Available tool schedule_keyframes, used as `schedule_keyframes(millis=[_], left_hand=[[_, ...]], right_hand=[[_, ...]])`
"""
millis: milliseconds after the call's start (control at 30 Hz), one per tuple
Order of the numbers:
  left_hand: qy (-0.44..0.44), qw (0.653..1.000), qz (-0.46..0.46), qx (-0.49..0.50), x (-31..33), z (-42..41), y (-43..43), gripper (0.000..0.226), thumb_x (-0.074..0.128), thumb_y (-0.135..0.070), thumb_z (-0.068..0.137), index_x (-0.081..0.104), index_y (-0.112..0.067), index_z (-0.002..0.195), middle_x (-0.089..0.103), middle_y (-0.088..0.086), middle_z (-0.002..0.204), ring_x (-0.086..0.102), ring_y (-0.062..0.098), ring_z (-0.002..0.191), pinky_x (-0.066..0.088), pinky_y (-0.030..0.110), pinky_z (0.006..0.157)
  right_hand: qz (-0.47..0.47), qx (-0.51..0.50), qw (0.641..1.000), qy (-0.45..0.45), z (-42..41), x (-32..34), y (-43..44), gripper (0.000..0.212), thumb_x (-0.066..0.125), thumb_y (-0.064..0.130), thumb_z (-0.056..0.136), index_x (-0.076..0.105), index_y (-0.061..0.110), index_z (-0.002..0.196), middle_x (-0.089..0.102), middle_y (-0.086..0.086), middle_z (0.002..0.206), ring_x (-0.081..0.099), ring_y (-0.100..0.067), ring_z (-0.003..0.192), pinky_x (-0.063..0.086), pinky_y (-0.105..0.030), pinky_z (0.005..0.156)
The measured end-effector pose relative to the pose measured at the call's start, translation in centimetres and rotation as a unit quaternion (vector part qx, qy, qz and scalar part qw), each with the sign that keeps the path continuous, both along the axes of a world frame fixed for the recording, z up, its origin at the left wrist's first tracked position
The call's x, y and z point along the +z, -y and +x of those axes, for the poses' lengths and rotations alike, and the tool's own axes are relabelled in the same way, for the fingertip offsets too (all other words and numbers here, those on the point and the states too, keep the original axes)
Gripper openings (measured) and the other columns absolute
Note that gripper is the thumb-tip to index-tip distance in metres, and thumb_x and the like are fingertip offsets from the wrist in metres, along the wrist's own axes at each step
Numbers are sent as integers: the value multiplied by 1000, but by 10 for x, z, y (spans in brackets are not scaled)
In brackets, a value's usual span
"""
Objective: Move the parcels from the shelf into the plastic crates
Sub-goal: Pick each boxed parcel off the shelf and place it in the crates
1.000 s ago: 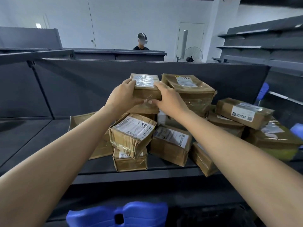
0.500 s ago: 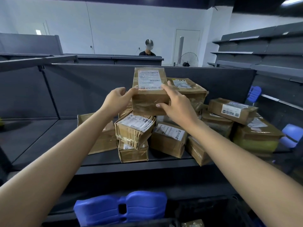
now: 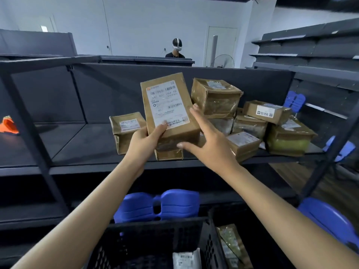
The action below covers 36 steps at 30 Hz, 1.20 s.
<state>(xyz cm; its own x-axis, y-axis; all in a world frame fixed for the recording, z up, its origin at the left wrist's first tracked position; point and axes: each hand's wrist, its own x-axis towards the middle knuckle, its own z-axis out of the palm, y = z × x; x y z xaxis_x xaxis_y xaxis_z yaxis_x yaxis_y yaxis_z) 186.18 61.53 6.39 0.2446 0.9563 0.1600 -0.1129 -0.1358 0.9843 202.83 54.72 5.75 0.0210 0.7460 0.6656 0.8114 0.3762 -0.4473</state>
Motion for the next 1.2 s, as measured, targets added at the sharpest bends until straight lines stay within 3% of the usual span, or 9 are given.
schedule_keyframes(millis=[100, 200, 300, 400, 500, 633, 900, 1033, 1200], left_hand=[[-2, 1000, 15, 11, -20, -15, 29, 20, 61, -35, 90, 67, -22, 104, 73, -9, 100, 68, 3, 89, 48, 15, 74], [-22, 999, 33, 13, -36, -26, 53, 23, 62, -35, 89, 67, -24, 108, 74, -14, 99, 67, -1, 92, 48, 13, 77], [-54, 997, 49, 20, -51, -35, 71, 23, 63, -37, 88, 66, -29, 110, 73, -17, 96, 66, -4, 88, 48, 10, 71], [-111, 991, 64, 25, -64, -41, 80, 28, 65, -38, 86, 64, -33, 114, 73, -17, 95, 67, -1, 81, 49, 19, 71], [-136, 987, 83, 31, -77, -40, 86, 24, 67, -30, 86, 67, -29, 110, 73, -14, 96, 69, 5, 86, 55, 26, 78], [-115, 992, 49, 31, -96, -33, 101, 22, 64, -26, 90, 63, -28, 111, 72, -15, 100, 69, 2, 92, 55, 18, 77], [-144, 988, 29, 37, -126, -17, 117, 30, 63, -33, 89, 63, -26, 119, 72, -17, 100, 68, 0, 92, 54, 24, 85], [-150, 988, 25, 31, -130, -15, 119, 32, 63, -33, 89, 62, -25, 120, 72, -17, 102, 67, -2, 93, 55, 20, 84], [-146, 989, 20, 21, -134, -17, 113, 34, 67, -32, 87, 63, -24, 120, 72, -15, 103, 68, 0, 94, 55, 25, 86]], right_hand=[[-65, 3, 981, -183, -26, -4, 27, 71, 56, 49, 86, 30, 27, 148, 41, 26, 130, 37, 15, 118, 33, -1, 95], [-121, 22, 954, -275, -40, -15, 39, 49, 56, 42, 92, 47, 30, 138, 58, 29, 114, 53, 18, 102, 42, -3, 87], [-124, 15, 951, -283, -47, -36, 50, 42, 57, 34, 93, 50, 32, 135, 57, 37, 99, 52, 26, 90, 40, 4, 76], [-128, -1, 948, -293, -50, -58, 62, 46, 57, 32, 94, 47, 32, 138, 55, 39, 101, 50, 28, 92, 41, 3, 81], [-144, -3, 937, -317, -49, -77, 70, 47, 56, 33, 94, 47, 30, 140, 62, 26, 116, 54, 20, 100, 46, -9, 92], [-157, 8, 928, -339, -47, -100, 83, 49, 56, 29, 95, 42, 31, 142, 61, 18, 125, 56, 4, 115, 46, -23, 100], [-185, -3, 924, -336, -29, -124, 101, 49, 56, 25, 95, 42, 34, 141, 62, 29, 111, 57, 12, 106, 45, -8, 88], [-188, -15, 923, -334, -26, -128, 103, 48, 57, 25, 94, 44, 31, 141, 65, 23, 112, 59, 11, 104, 46, -6, 86], [-191, -23, 917, -349, -31, -132, 104, 47, 57, 24, 94, 45, 32, 140, 64, 19, 120, 57, 11, 107, 44, -3, 83]])
